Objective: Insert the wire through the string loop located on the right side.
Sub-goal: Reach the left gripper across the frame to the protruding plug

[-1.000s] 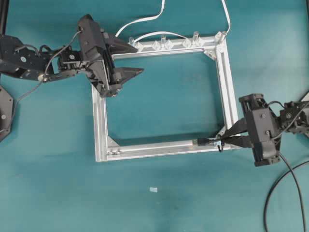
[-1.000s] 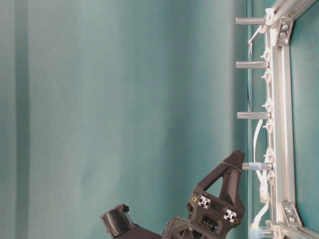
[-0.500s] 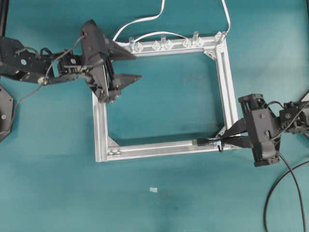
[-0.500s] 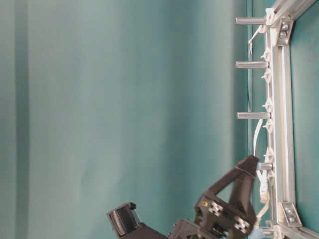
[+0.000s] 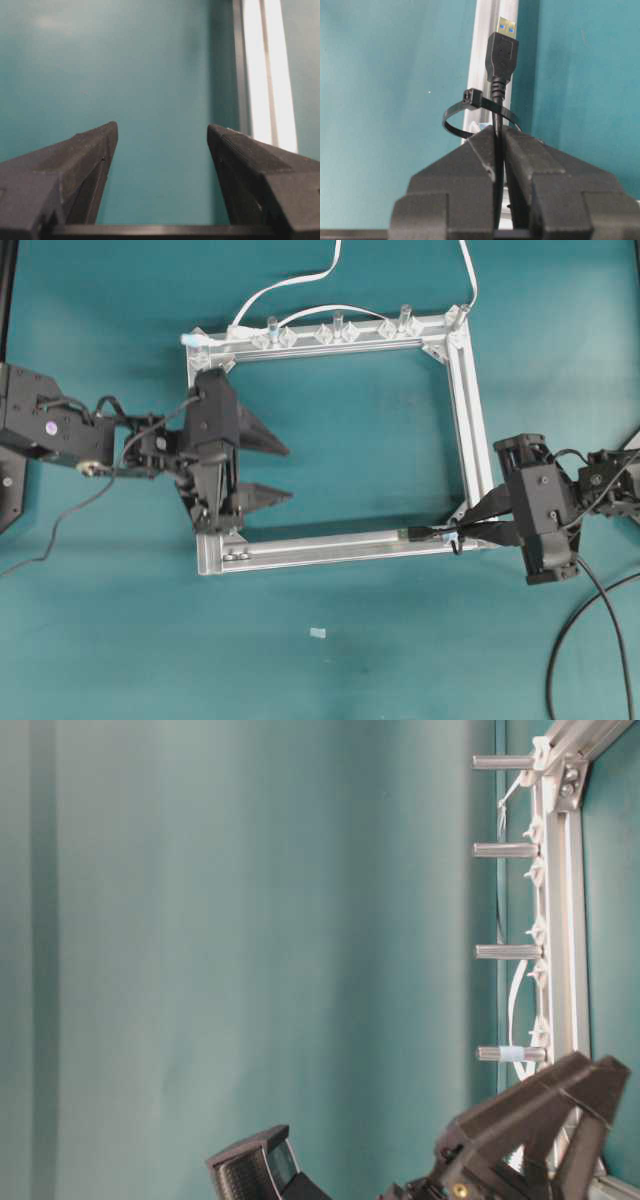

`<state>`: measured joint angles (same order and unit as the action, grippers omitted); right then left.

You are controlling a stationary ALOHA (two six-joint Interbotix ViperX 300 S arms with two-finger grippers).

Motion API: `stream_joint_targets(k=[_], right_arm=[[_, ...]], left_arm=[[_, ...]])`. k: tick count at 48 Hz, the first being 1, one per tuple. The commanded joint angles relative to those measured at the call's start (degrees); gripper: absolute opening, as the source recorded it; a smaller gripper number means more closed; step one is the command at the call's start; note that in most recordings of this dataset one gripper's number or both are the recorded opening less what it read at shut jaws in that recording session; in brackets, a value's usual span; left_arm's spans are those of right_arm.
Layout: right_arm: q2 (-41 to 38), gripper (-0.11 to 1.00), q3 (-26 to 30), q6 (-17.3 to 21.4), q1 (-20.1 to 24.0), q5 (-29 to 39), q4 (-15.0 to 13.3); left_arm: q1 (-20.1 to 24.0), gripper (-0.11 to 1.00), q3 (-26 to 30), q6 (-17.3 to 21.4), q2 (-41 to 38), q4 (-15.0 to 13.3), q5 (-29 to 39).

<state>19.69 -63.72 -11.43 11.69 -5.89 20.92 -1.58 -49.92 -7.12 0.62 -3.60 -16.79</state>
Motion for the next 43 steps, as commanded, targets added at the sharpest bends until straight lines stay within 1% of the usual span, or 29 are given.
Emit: stream_joint_targets(k=[1, 6, 14, 20, 43], right_arm=[[0.3, 0.07, 0.9, 0.1, -0.1, -0.5, -0.2], [0.3, 0.07, 0.9, 0.1, -0.1, -0.5, -0.1], [0.3, 0.07, 0.9, 0.0, -0.1, -0.5, -0.2], [0.3, 0.07, 0.8, 0.0, -0.1, -0.5, -0.2], [0.3, 0.07, 0.5, -0.1, -0.1, -0.6, -0.1]], left_arm=[[-2.1, 0.72, 1.5, -2.1, 1.4, 0.1, 0.8], [-3.7, 0.72, 2.1, -4.6, 1.3, 0.2, 1.4], [-4.4, 0.72, 3.4, -5.8, 0.5, 0.1, 1.6], [-4.4, 0.72, 5.5, -7.1, -1.4, 0.2, 1.5], [-4.4, 0.74, 20.7, -7.4, -14.2, 0.2, 1.5]])
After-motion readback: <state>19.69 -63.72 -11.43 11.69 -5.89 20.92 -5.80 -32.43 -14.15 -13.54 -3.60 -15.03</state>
